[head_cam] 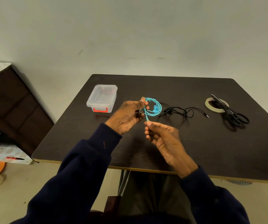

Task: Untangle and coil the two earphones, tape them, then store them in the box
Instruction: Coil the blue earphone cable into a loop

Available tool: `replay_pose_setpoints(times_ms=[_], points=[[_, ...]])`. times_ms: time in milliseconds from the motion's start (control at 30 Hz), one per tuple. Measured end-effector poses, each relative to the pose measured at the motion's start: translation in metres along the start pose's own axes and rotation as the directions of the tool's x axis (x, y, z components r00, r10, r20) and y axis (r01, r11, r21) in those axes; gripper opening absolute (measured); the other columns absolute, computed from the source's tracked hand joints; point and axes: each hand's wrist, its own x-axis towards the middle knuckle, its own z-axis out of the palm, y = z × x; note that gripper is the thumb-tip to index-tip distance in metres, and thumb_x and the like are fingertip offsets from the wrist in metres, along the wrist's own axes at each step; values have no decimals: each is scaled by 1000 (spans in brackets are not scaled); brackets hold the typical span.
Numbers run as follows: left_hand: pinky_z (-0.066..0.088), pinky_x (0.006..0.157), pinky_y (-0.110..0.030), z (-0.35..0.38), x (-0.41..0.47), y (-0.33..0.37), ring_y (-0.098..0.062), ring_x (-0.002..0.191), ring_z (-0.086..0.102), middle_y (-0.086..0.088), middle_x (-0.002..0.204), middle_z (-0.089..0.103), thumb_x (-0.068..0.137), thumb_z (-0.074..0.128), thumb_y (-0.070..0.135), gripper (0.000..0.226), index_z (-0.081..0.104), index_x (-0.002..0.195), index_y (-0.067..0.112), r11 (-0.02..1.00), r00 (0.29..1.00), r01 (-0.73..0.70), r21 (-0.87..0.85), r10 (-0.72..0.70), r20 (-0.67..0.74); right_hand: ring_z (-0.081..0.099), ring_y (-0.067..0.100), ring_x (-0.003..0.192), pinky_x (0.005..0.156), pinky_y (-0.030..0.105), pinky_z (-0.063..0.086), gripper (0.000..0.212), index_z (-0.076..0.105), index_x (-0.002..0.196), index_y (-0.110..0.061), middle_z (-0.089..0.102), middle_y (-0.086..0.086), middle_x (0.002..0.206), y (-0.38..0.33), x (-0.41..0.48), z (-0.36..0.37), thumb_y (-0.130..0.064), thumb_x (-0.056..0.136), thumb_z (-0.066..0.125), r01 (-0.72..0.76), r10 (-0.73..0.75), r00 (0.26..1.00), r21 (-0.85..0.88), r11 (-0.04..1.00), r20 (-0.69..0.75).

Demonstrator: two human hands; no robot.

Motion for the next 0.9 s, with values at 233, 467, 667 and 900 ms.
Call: replay_pose_setpoints(times_ms=[233,467,667,900], points=[[55,77,-28,-2,0,-2,-21,87,61,-13,96,70,102,56,21,21,68,96,5,1000,997,-3,6,3,79,68,17,70,61,23,58,21,76,100,-3,74,14,82,3,-2,7,-7,79,75,23,-23,1000,7,1000,-12],[61,81,-34,0,-1,-4,-28,105,68,-20,115,71,101,56,23,23,66,99,2,1000,992,-10,-19,12,123,68,20,72,63,28,58,18,75,105,-4,74,14,84,3,-3,6,-9,87,73,62,-66,997,-106,992,-40],[60,88,-43,2,-1,-1,-33,108,70,-24,117,71,98,60,15,19,68,96,-2,998,996,-20,-64,25,82,70,20,77,69,31,61,14,75,101,-3,76,16,90,2,1,3,-1,87,71,117,-123,990,-87,989,-67],[58,93,-37,6,-5,-3,-25,105,71,-14,106,75,98,61,17,17,70,97,2,999,998,-50,3,50,46,69,20,78,69,27,61,16,73,102,3,74,14,87,-2,14,-7,5,88,67,71,-65,993,55,996,-95]])
